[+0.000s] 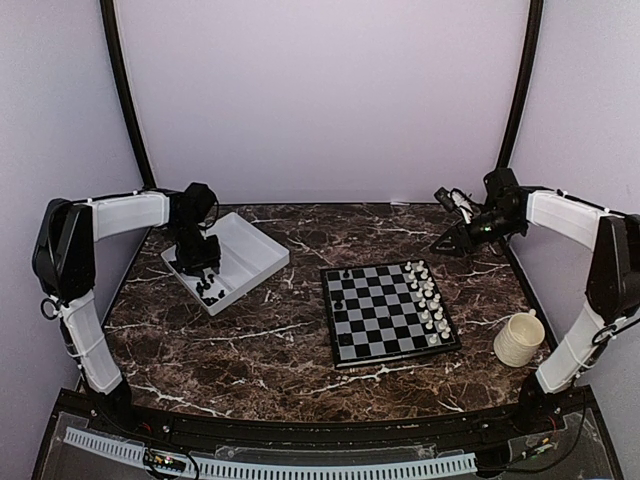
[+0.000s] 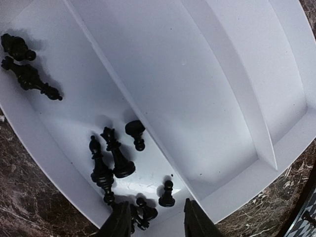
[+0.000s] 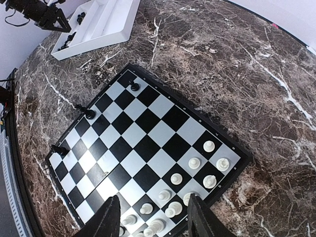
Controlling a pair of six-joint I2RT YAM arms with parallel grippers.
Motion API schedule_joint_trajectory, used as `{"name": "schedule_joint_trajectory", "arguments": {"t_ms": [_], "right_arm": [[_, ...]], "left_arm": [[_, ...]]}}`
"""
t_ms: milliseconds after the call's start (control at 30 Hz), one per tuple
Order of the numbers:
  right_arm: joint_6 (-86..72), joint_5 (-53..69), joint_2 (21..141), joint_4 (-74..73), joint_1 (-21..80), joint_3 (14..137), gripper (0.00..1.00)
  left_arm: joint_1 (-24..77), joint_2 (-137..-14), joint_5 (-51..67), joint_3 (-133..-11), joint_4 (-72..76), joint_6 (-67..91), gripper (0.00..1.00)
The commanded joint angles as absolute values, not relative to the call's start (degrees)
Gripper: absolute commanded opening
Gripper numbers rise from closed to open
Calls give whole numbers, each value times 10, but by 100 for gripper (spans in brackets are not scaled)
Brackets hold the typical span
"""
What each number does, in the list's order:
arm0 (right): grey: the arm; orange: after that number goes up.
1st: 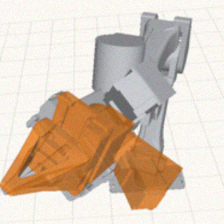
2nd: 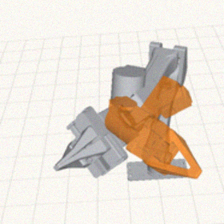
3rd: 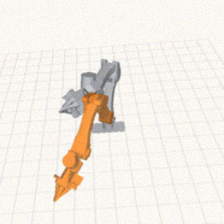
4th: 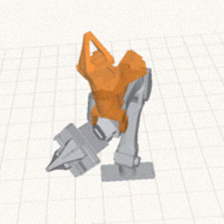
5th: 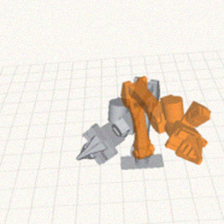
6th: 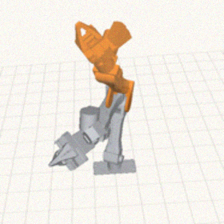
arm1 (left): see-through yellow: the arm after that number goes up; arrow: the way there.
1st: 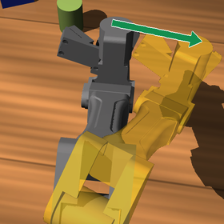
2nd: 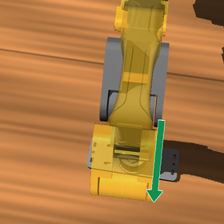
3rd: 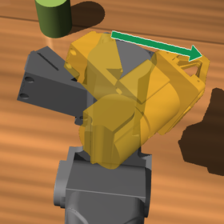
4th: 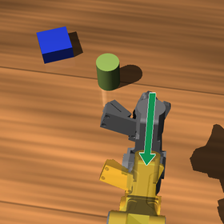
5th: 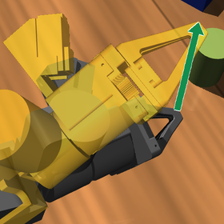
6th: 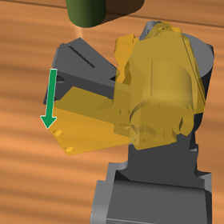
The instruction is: Set up the chess pieces on the board
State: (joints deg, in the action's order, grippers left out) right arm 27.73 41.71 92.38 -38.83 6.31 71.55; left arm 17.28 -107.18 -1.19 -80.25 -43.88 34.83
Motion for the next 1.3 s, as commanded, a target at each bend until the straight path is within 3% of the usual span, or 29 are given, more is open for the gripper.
{"name": "schedule_joint_trajectory", "arguments": {"t_ms": [0,500,967,1267], "right_arm": [[272,436,931,-381,67,723,48],[273,433,930,-386,69,722,48],[272,431,935,-389,71,726,48],[272,429,938,-393,74,729,48]], "left_arm": [[154,-1032,-30,-778,-441,371,40],[140,-1092,-2,-767,-397,365,30],[130,-1132,-10,-771,-386,356,29],[127,-1137,-20,-775,-394,343,21]]}}
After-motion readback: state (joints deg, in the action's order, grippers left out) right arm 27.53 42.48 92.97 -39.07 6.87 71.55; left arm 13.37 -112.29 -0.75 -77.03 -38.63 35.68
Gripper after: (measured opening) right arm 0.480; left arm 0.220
